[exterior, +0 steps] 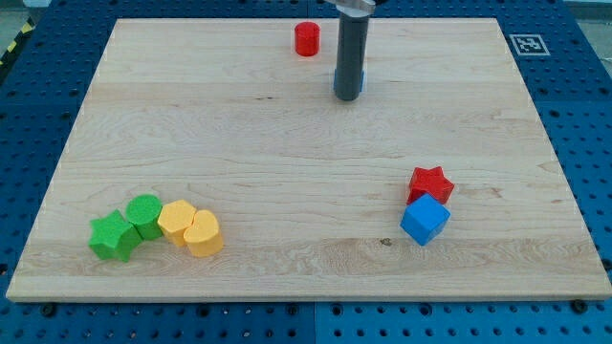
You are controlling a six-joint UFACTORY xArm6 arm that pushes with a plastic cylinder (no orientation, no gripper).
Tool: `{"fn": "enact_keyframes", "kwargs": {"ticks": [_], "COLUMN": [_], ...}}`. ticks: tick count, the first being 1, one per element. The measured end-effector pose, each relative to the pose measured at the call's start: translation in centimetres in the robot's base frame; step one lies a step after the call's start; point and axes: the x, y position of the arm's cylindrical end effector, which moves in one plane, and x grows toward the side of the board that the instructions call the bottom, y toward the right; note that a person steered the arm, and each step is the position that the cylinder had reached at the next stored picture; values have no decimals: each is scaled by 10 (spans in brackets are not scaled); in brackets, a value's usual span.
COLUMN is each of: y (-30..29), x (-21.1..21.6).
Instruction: Slide blue triangle to the top center
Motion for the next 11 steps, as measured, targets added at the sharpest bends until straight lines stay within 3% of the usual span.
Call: {"fn": "enact_keyframes", "kwargs": {"ticks": [2,4,11], "y": [55,53,-15], "x": [0,-10,-39]}}
